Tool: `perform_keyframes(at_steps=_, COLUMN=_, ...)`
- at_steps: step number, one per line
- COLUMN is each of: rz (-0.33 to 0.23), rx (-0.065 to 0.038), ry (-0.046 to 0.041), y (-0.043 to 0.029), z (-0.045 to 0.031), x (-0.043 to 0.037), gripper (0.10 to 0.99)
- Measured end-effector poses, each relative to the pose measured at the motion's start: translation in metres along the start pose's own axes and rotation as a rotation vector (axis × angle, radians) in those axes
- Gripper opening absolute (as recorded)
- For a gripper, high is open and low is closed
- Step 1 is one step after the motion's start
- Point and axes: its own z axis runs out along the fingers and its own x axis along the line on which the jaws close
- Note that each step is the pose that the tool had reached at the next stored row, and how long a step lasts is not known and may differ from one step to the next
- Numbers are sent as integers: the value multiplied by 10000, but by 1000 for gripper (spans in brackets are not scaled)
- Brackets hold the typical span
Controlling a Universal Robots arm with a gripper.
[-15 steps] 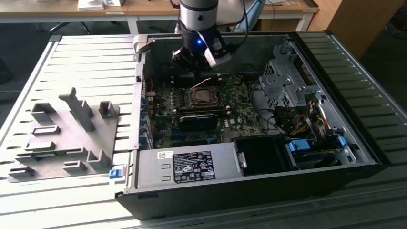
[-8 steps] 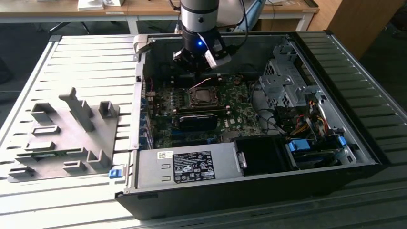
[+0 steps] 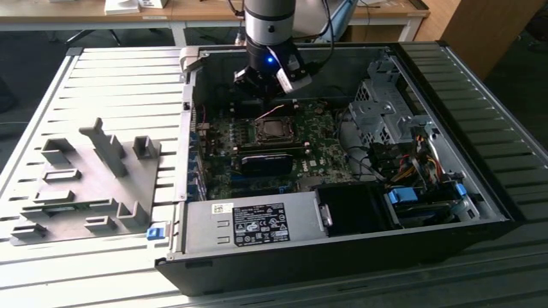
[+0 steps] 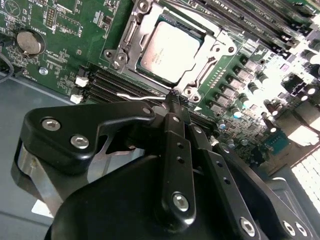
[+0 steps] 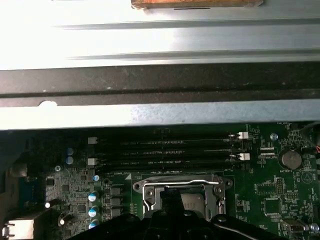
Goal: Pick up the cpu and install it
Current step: 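Install the first cpu locking lever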
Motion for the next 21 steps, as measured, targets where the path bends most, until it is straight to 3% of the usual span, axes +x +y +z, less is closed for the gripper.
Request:
perform_keyframes(at_steps=11, rz=-1, rx=0, ry=-1, y=105, z=88, x=-66, gripper=106)
perform_keyframes(at_steps=21, rz=0, rx=24, ry=-3, y=138, z=137, x=-125, gripper=106)
